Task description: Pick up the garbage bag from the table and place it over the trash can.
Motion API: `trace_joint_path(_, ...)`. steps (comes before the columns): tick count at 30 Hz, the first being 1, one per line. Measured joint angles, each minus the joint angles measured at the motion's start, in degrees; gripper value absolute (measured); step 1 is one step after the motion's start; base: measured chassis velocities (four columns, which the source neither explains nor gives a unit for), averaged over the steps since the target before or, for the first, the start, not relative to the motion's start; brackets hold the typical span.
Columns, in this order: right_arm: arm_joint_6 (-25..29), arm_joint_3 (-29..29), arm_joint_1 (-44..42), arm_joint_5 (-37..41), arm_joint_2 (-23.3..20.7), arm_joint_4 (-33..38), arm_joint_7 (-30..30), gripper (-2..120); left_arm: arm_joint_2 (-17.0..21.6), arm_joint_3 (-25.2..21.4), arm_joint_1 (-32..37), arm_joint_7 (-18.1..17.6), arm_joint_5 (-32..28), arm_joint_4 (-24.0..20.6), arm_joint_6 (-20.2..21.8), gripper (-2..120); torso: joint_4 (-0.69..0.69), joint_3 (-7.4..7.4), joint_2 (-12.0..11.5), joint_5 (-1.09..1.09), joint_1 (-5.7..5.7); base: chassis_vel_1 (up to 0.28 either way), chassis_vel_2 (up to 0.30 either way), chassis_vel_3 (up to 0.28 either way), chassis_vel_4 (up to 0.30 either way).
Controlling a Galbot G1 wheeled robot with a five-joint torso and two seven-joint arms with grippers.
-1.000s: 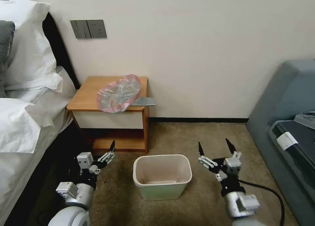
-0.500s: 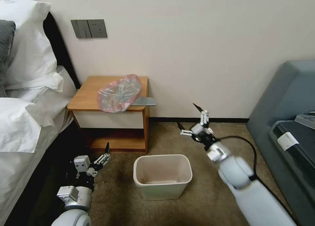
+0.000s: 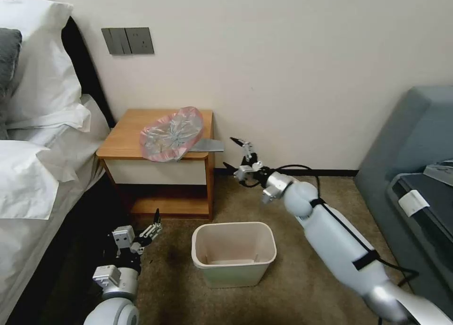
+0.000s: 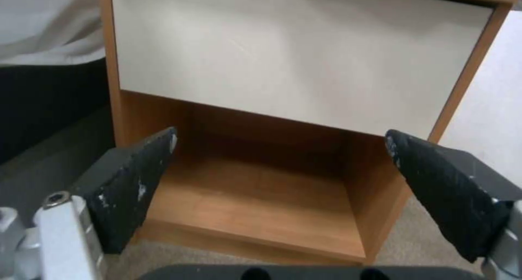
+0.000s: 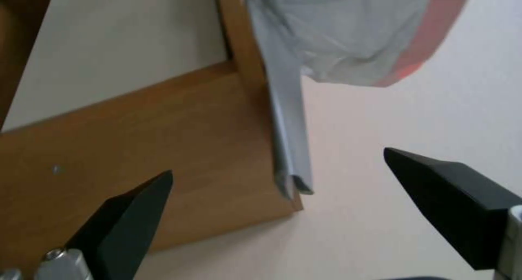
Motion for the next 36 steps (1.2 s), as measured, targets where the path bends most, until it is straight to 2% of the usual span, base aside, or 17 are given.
trace_joint_path(9,2.2,-1.1,5.5,-1.9,2.4,-5.6,0.7,98,0.3,-0.1,0.2,0.0,-0.9,0.6,-0.3,100,0.01,-0.01,0.0,0.0,0.0,0.0,0.0,0.0,0.0)
trace_joint_path(11,2.2,-1.2,6.0,-1.7,3.0,-6.1,0.4,87,0.1,0.2,0.2,0.0,-1.8,0.6,-0.1,100,0.0,-0.01,0.0,-0.01,0.0,0.0,0.0,0.0,0.0)
trace_joint_path(13,2.2,-1.2,6.1,-1.7,3.3,-6.4,0.2,83,0.1,0.2,0.2,0.0,-2.0,0.6,-0.1,100,0.0,-0.01,0.0,0.0,0.0,0.0,0.0,0.0,0.0)
trace_joint_path(16,2.4,-1.4,6.4,-1.5,3.3,-6.8,0.0,68,0.3,0.1,0.2,-0.2,-2.4,0.5,-0.1,100,0.0,-0.01,0.0,0.0,0.0,0.0,0.0,0.0,0.0)
trace_joint_path(17,2.4,-1.4,6.4,-1.5,3.3,-6.8,0.0,68,0.3,0.1,0.2,-0.2,-2.4,0.5,-0.1,100,0.0,-0.01,0.0,0.0,0.0,0.0,0.0,0.0,0.0)
trace_joint_path(21,2.2,-1.7,6.8,-1.3,3.6,-7.5,0.1,50,0.3,0.0,0.1,-0.8,-2.4,0.1,0.2,100,0.0,-0.01,0.0,0.0,0.0,0.0,0.0,0.0,0.0)
trace_joint_path(22,2.2,-1.7,6.8,-1.3,3.6,-7.5,0.1,50,0.3,0.0,0.1,-0.8,-2.4,0.1,0.2,100,0.0,-0.01,0.0,0.0,0.0,0.0,0.0,0.0,0.0)
trace_joint_path(25,2.0,-1.8,6.8,-1.3,4.0,-7.8,0.2,35,0.3,-0.2,-0.1,-1.1,-2.5,-0.2,0.6,99,0.0,-0.01,0.0,0.0,0.0,0.0,0.0,0.0,0.0)
trace_joint_path(26,2.0,-1.8,6.8,-1.3,4.0,-7.8,0.2,35,0.3,-0.2,-0.1,-1.1,-2.5,-0.2,0.6,99,0.0,-0.01,0.0,0.0,0.0,0.0,0.0,0.0,0.0)
trace_joint_path(29,1.8,-1.8,6.7,-1.3,4.2,-7.9,0.3,23,0.3,-0.3,0.0,-1.1,-2.5,-0.3,0.6,99,0.0,-0.01,0.0,0.0,0.0,0.0,0.0,0.0,0.0)
trace_joint_path(30,1.8,-1.8,6.7,-1.3,4.2,-7.9,0.3,23,0.3,-0.3,0.0,-1.1,-2.5,-0.3,0.6,99,0.0,-0.01,0.0,0.0,0.0,0.0,0.0,0.0,0.0)
trace_joint_path(34,1.2,-2.2,6.2,-0.1,3.5,-7.2,0.3,3,0.4,-0.5,0.1,-1.2,-2.5,-0.4,0.7,100,0.0,0.0,0.0,0.0,0.0,0.0,0.0,0.0,0.0)
trace_joint_path(36,0.9,-2.3,6.1,0.3,3.4,-6.9,0.3,0,0.4,-0.5,0.0,-1.2,-2.5,-0.4,0.7,100,-0.01,-0.01,0.0,0.01,0.0,0.0,0.0,0.0,0.0)
